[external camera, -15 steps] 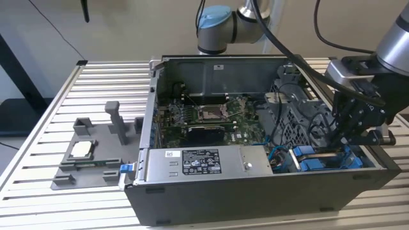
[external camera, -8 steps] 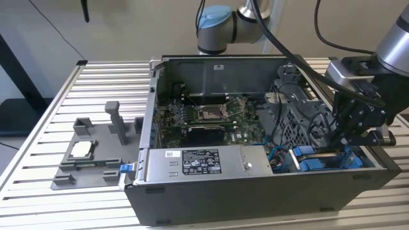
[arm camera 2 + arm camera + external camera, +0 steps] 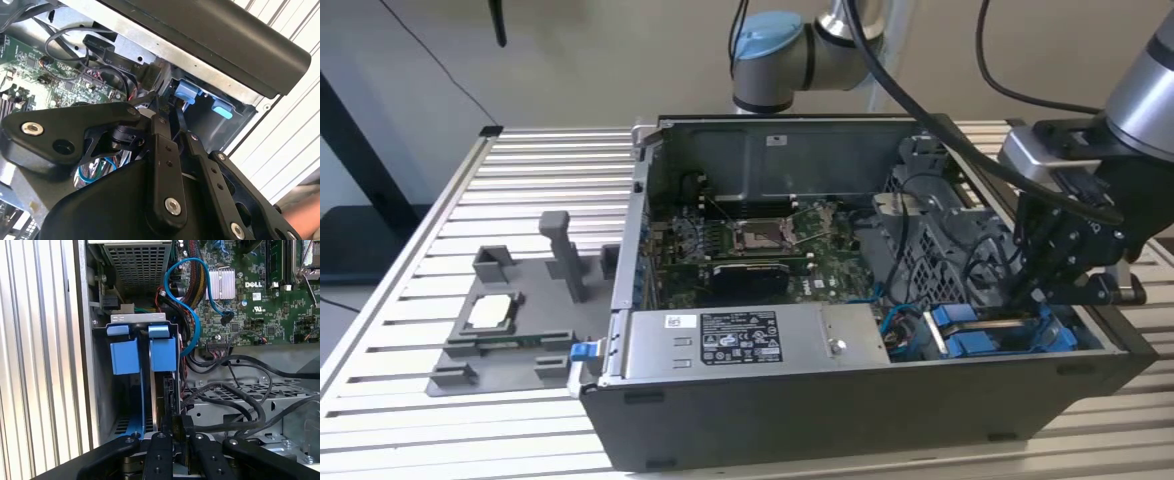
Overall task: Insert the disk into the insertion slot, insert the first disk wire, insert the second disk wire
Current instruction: 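Insert the first disk wire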
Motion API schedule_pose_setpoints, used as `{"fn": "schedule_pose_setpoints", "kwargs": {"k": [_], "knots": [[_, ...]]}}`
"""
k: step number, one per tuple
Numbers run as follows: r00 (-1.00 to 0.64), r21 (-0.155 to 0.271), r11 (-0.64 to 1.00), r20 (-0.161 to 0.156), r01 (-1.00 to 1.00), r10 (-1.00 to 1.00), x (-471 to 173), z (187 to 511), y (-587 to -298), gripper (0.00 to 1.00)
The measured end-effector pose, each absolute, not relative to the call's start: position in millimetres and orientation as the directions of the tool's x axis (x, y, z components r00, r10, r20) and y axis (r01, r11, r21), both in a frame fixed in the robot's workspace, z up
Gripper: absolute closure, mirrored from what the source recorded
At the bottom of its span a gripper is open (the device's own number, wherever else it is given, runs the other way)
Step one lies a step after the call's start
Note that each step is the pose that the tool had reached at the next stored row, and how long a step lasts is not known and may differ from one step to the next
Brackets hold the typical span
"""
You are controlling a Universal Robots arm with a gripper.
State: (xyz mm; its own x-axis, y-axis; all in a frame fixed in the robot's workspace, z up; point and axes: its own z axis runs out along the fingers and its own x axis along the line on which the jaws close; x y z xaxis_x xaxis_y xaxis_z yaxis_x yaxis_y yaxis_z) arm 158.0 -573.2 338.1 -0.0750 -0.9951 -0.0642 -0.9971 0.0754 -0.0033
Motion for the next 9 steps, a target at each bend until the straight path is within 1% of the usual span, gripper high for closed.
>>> {"fn": "schedule_pose_setpoints", "kwargs": {"k": [9], "knots": [[-0.075, -0.003, 0.075, -0.064, -0.997, -0.995, 158.1, 334.2, -573.2, 0.81]]}}
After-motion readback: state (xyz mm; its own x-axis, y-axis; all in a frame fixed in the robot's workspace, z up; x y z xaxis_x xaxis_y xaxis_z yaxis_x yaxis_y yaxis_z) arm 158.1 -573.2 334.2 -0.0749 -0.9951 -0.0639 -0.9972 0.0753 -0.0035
